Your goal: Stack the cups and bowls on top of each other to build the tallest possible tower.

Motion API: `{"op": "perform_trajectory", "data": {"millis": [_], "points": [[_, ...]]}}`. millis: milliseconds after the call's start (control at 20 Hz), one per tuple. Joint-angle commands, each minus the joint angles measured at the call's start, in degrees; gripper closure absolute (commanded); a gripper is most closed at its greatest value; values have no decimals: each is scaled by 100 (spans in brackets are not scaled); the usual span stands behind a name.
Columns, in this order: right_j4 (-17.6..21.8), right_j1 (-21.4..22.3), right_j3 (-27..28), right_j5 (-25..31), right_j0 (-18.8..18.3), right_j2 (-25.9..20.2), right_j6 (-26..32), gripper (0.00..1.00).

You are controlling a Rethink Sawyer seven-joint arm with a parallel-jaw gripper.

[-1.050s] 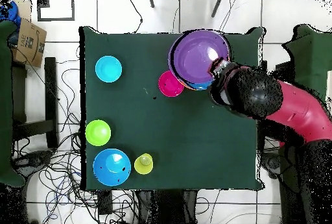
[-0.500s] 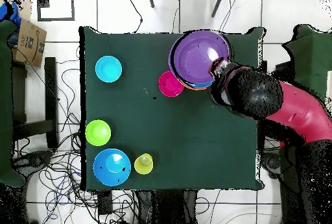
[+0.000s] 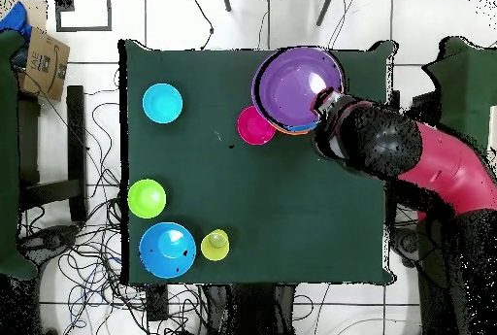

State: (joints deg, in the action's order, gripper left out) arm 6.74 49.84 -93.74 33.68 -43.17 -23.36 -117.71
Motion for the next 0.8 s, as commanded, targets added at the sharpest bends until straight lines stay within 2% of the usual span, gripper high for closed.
{"op": "perform_trajectory", "data": {"millis": [50, 800], "points": [[232, -254, -377, 416, 97, -81, 283, 100], [418, -419, -370, 126, 137, -33, 262, 100]]}}
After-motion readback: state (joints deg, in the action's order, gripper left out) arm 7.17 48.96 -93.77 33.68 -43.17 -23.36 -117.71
